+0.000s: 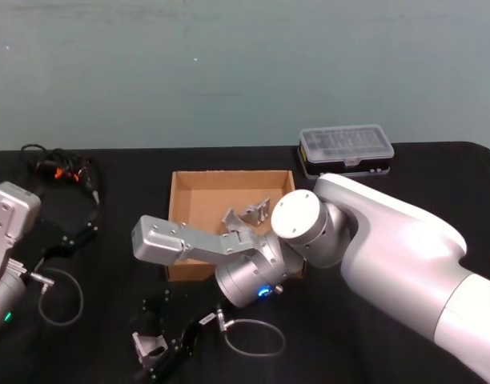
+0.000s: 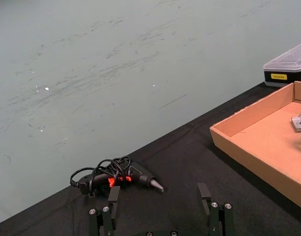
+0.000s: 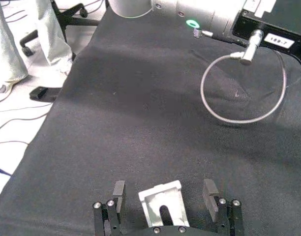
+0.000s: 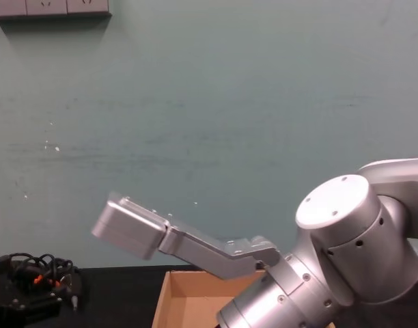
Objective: Use one hand to pick up the angle iron from the table and place it into the box.
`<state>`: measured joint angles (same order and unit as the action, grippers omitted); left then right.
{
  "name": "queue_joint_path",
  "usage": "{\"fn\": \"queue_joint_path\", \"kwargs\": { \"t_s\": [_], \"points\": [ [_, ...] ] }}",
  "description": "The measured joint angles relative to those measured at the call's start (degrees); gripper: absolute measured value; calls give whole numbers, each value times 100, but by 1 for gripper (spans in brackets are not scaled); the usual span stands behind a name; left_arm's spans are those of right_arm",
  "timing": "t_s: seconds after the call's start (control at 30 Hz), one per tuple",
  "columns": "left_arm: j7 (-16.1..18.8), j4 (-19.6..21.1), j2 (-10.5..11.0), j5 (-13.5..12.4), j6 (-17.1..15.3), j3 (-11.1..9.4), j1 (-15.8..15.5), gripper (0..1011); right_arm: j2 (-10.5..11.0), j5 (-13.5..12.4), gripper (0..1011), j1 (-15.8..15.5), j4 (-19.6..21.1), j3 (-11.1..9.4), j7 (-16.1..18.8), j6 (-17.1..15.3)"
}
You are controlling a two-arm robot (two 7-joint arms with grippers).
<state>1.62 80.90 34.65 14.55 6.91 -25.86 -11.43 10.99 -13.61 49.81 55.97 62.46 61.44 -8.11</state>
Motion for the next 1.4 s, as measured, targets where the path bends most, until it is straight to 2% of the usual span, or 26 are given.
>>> {"fn": "queue_joint_path", "kwargs": {
  "t_s": [0.2, 0.53, 0.63, 0.73, 0.87, 0.97, 1.0, 1.07, 1.1, 1.4],
  "points": [
    [0, 0, 0, 0, 0, 0, 0, 1000, -104, 20, 1004, 40, -143, 11, 31, -123],
    [0, 0, 0, 0, 0, 0, 0, 1000, -81, 15, 997, 35, -115, 6, 35, -105],
    [0, 0, 0, 0, 0, 0, 0, 1000, -77, 13, 908, 31, -107, 5, 37, -100],
    [0, 0, 0, 0, 0, 0, 0, 1000, -73, 11, 863, 29, -101, 3, 38, -94],
    [0, 0, 0, -1, 0, 0, 0, 1000, -71, 10, 717, 27, -97, 1, 40, -88],
    [0, 0, 0, 0, 0, 0, 0, 1000, -70, 9, 659, 25, -95, -1, 40, -86],
    [0, 0, 0, 0, 0, 0, 0, 1000, -69, 9, 595, 25, -94, -2, 40, -85],
    [0, 0, 0, 0, 0, 0, 0, 1000, -68, 8, 556, 23, -93, -3, 40, -83],
    [0, 0, 0, 0, 0, 0, 0, 1000, -67, 7, 499, 23, -92, -3, 40, -83],
    [0, 0, 0, 0, 0, 0, 0, 1000, -63, 3, 478, 19, -87, -3, 39, -77]
  ]
}}
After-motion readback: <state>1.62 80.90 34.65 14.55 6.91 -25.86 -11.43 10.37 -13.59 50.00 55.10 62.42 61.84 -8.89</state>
